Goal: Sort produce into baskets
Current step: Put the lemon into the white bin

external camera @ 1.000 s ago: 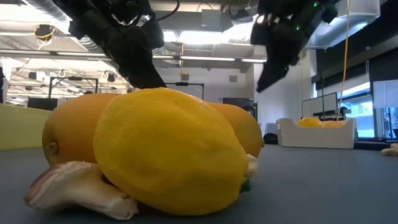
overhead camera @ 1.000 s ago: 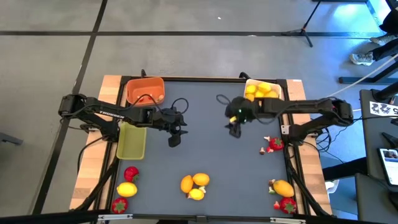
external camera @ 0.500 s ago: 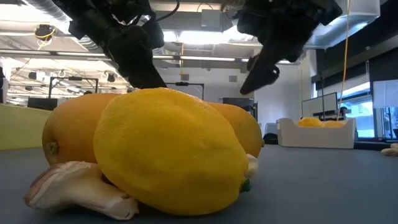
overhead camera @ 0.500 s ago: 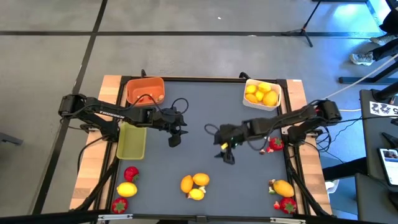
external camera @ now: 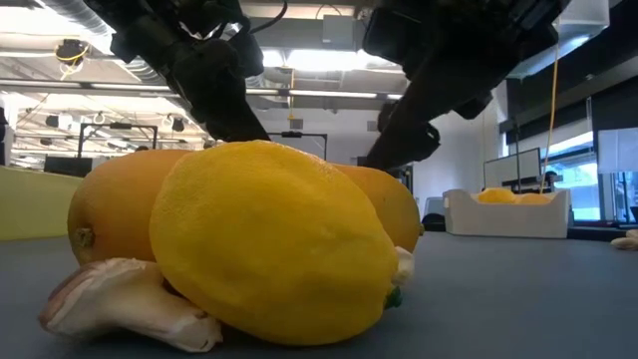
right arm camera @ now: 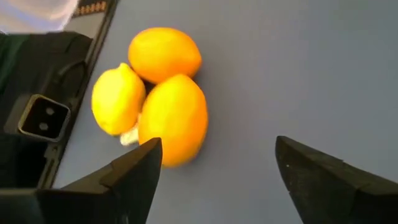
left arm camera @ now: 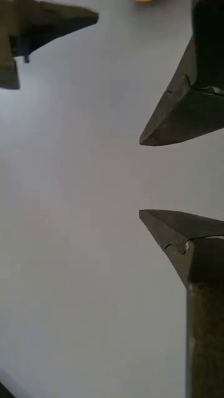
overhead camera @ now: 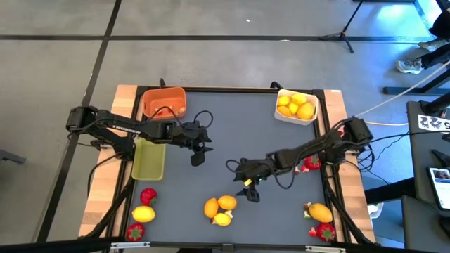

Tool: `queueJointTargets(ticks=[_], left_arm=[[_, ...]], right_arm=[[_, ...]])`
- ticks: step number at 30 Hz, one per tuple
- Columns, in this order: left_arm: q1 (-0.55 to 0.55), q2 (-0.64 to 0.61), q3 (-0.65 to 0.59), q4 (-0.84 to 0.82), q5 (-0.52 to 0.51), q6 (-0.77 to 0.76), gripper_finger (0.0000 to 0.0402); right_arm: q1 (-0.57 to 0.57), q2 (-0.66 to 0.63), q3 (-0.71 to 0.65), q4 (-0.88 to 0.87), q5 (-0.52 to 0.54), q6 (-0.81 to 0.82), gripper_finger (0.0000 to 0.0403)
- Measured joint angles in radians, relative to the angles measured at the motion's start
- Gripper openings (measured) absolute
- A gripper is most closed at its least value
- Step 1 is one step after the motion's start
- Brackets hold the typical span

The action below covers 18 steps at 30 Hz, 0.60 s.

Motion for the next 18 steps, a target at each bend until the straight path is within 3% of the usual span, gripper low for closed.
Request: queueJointTargets(ticks=[18], left_arm=[[-0.103, 0.0, 0.0, 0.062, -0.005, -0.049, 0.0173]], right_arm=[[-0.017, 0.018, 0.0, 0.069, 0.01, 0.072, 0.0303]])
